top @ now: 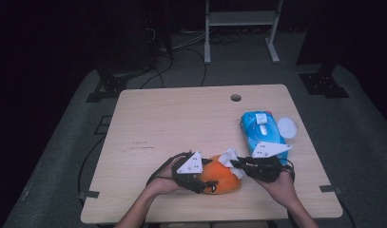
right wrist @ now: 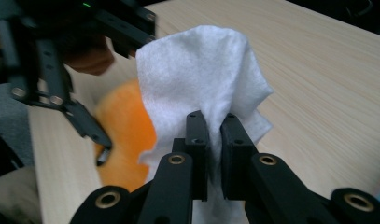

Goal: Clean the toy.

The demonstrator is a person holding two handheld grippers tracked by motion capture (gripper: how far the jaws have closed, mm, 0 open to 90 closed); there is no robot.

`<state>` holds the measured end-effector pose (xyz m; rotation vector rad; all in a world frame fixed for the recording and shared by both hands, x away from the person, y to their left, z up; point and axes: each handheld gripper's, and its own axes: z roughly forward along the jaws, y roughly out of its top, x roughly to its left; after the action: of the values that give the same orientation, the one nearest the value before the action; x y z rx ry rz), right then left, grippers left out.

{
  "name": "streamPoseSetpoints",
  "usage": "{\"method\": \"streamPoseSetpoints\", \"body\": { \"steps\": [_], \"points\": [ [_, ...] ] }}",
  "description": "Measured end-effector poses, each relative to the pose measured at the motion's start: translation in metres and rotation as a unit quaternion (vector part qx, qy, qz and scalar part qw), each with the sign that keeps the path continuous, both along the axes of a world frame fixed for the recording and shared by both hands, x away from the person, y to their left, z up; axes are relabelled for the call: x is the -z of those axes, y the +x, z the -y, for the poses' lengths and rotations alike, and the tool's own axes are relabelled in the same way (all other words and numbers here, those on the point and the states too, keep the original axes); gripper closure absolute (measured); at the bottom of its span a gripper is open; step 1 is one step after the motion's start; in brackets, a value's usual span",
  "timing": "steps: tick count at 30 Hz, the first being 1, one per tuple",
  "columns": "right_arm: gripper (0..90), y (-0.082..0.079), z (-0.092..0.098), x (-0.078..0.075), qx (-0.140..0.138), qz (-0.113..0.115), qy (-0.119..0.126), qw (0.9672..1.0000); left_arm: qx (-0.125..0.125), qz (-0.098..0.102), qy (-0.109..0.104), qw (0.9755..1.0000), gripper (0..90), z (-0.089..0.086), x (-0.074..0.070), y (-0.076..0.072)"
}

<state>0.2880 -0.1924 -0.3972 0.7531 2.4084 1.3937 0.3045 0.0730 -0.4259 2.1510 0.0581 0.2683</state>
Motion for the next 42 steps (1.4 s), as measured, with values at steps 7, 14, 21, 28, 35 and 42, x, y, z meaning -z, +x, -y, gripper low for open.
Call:
{"method": "streamPoseSetpoints", "body": {
  "steps": [7, 14, 21, 28, 35, 42],
  "points": [
    [82.6, -0.008, -0.015, -0.003, -0.026, 0.010, 0.006, 0.9996, 0.002, 0.008, 0.005, 1.0000, 32.0, 0.001, -0.001, -0.003],
    [82.5, 0.009, 0.011, 0.004, 0.022, -0.022, 0.010, 0.9995, 0.003, -0.007, -0.004, 1.0000, 30.8, 0.001, -0.001, 0.000],
    [82.6, 0.006, 0.012, 0.006, 0.025, -0.022, -0.002, 0.9994, -0.064, -0.132, -0.034, 0.9885, 13.1, -0.003, -0.013, 0.010],
    [82.6, -0.002, 0.012, 0.005, 0.028, -0.014, -0.010, 0.9995, -0.082, -0.183, -0.009, 0.9796, 9.1, 0.004, 0.002, 0.016],
    [82.7, -0.007, 0.017, -0.009, 0.035, 0.010, 0.006, 0.9993, -0.045, 0.000, -0.061, 0.9971, 36.3, -0.005, -0.021, 0.002],
    [83.2, -0.016, -0.008, -0.005, 0.002, 0.020, 0.010, 0.9997, -0.036, 0.030, -0.018, 0.9987, 34.1, 0.007, -0.008, -0.004]
  ]
}}
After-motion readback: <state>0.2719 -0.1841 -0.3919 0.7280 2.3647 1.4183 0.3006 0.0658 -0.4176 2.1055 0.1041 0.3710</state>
